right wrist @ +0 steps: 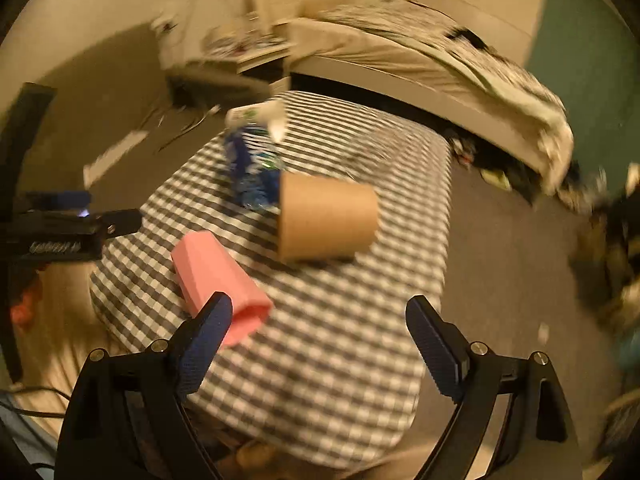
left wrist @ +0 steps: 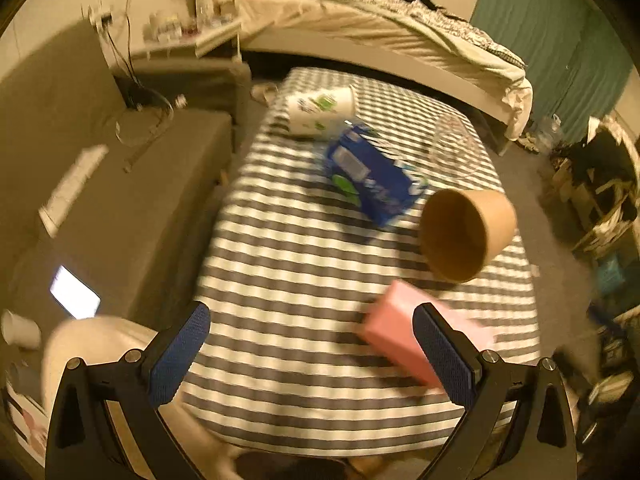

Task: Flip cup upside down
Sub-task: 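Grasp the pink cup with the left tool and lift it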

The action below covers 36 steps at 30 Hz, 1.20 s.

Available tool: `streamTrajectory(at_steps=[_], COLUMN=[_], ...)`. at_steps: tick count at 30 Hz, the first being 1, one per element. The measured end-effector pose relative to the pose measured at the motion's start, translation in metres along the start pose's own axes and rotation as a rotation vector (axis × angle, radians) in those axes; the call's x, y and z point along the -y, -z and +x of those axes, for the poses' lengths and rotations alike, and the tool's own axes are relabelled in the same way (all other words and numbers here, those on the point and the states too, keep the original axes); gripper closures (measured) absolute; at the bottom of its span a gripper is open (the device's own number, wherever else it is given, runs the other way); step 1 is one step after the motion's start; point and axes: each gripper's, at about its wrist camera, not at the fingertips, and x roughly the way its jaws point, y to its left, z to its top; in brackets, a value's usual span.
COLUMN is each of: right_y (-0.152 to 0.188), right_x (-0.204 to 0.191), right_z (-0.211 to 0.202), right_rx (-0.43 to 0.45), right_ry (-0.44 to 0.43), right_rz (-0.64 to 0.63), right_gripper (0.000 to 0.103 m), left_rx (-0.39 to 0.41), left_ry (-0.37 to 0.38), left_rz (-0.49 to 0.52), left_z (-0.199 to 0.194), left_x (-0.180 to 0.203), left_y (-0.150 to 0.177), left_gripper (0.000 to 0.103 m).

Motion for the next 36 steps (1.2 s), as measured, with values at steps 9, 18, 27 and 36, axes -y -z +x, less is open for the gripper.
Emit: streamTrajectory(at_steps=[9,18,27,36], right_y=[0.045,0.055,0.054,0.053], right_x=[0.034,0.047,0.050,0.041], right_z=[-0.001,0.003,0.001,-0.009], right_rx=[-0.029,-0.015,0.011,0.037], right_ry=[-0.024,-0.062,-0.058,-0.038], right_rz=[0.194,0.231,0.241,0.220], right_gripper=[0.014,0.014,0.014,0.014], left_rx=[-0.146,-0.285,-0.381,-0.299], left_ry=[-0.008,0.042,0.162,0.181], left_rz=[-0.149,-0.235,-0.204,-0.091], left_z=[0.037,0.080,0.081,0.052], left_x=[0.043,0.046,0.055,0.070], left_y=[-0.007,0.006,0.012,0.013], left_gripper=[0.000,0.003,0.027,0.032])
